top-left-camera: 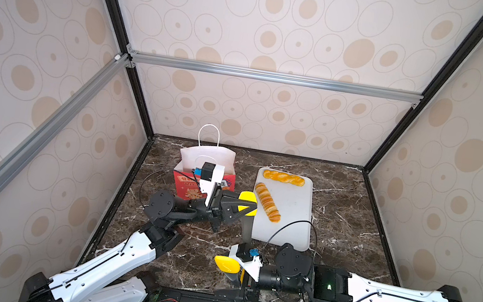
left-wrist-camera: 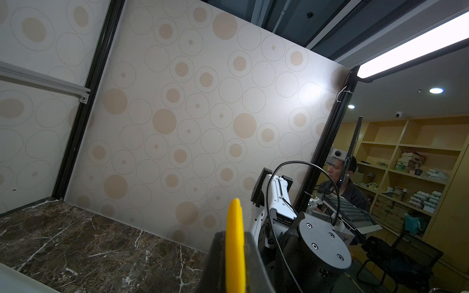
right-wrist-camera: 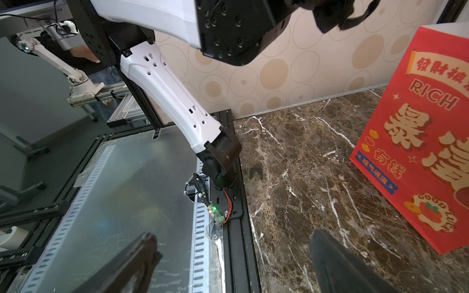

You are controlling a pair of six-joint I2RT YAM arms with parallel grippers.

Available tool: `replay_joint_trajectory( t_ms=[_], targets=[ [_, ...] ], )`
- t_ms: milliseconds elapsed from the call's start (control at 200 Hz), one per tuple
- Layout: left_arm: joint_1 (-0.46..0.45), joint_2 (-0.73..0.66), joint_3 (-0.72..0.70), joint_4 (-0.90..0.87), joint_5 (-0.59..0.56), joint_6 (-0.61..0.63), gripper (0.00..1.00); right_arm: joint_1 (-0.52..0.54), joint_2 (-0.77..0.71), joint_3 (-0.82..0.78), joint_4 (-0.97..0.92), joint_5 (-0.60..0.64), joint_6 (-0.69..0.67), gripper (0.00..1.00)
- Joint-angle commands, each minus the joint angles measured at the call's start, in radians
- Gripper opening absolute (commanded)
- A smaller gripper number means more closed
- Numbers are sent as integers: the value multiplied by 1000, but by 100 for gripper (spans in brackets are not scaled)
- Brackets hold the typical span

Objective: Pack bread into a paper bag
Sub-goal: Adjust the clamp.

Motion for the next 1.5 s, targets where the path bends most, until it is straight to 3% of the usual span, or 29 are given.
replay_joint_trajectory(
  t_ms=[0, 240, 691, 806, 951, 1192, 1222, 1382, 1497],
  targets=[
    [1, -30, -6, 41, -4, -12, 0, 5, -31, 32, 23, 20, 3, 99],
    [0, -51, -56, 48, 9, -6, 0, 5, -62, 49, 1, 13, -15, 100],
    [0, -32, -193, 256, -23, -99, 0, 5, -46, 58, 42, 20, -12, 95],
    [0, -27, -201, 281, -30, -111, 0, 4, -40, 60, 37, 22, -16, 83],
    [0, -36, -185, 259, -31, -99, 0, 3, -26, 73, 23, 14, -20, 60],
    [0, -112, -161, 61, -89, -6, 0, 4, -25, 72, 9, 5, -25, 42],
    [1, -129, -156, 14, -103, 14, 5, 3, -27, 72, 5, 5, -25, 41],
    [1, -234, -135, -241, -262, 118, 63, 4, -43, 68, 0, -30, -35, 44],
    [2, -314, -112, -453, -456, 190, 87, 4, -60, 61, 6, -45, -38, 45]
  ],
)
